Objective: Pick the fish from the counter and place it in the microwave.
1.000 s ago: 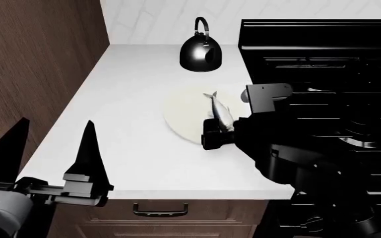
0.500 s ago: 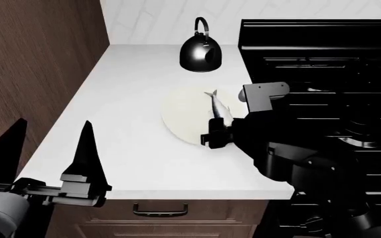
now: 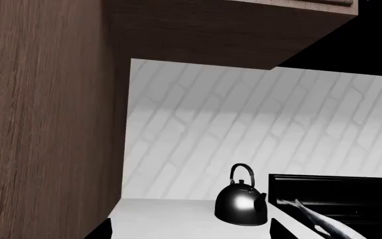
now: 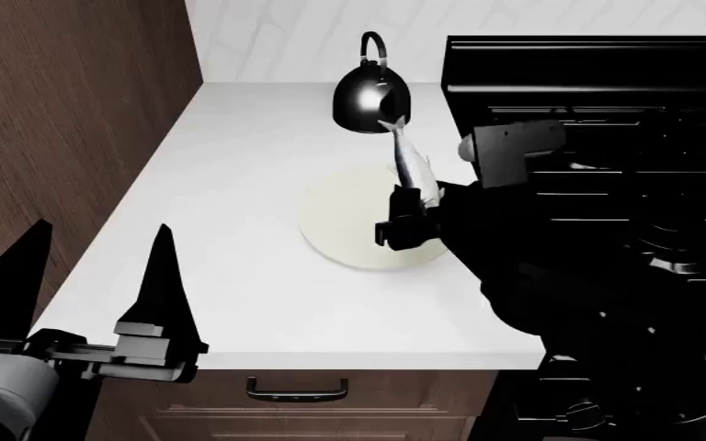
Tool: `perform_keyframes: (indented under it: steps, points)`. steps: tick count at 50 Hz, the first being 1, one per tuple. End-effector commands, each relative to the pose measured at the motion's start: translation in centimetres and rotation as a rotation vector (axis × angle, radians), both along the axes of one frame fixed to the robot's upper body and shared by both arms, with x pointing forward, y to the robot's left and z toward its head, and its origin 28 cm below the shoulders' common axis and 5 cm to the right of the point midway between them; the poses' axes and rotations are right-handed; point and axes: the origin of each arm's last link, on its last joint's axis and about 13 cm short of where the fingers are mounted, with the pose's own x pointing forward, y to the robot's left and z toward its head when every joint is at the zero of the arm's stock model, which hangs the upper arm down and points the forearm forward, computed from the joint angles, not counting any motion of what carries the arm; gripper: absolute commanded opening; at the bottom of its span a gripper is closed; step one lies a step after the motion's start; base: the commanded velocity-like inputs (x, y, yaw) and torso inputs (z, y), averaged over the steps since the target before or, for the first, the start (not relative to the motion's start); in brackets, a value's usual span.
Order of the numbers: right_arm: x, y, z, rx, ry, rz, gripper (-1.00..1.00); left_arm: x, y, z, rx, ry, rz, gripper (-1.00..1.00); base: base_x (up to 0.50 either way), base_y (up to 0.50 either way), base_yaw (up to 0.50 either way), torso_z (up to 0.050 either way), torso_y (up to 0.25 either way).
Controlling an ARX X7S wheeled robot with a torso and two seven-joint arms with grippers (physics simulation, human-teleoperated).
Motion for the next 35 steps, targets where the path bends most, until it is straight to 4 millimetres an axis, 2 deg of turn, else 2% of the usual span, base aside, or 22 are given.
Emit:
perform_keyframes:
  steps: [1,18,35]
  points:
    - [-0.8,-0.5,1.8,0.031,-0.137,0.000,-1.00,-0.1,0.0,0.0,0.002,0.001,0.000,1.00,0.00,0.00,0.00,0.000,0.000]
    - [-3.2,-1.6,3.0,0.121,-0.268,-0.022,-1.00,-0.1,-0.1,0.2,0.006,-0.001,-0.001,1.00,0.00,0.00,0.00,0.000,0.000]
    - [-5.1,-2.5,2.9,0.225,-0.391,-0.052,-1.00,0.0,-0.3,0.2,0.009,-0.001,-0.003,1.00,0.00,0.00,0.00,0.000,0.001]
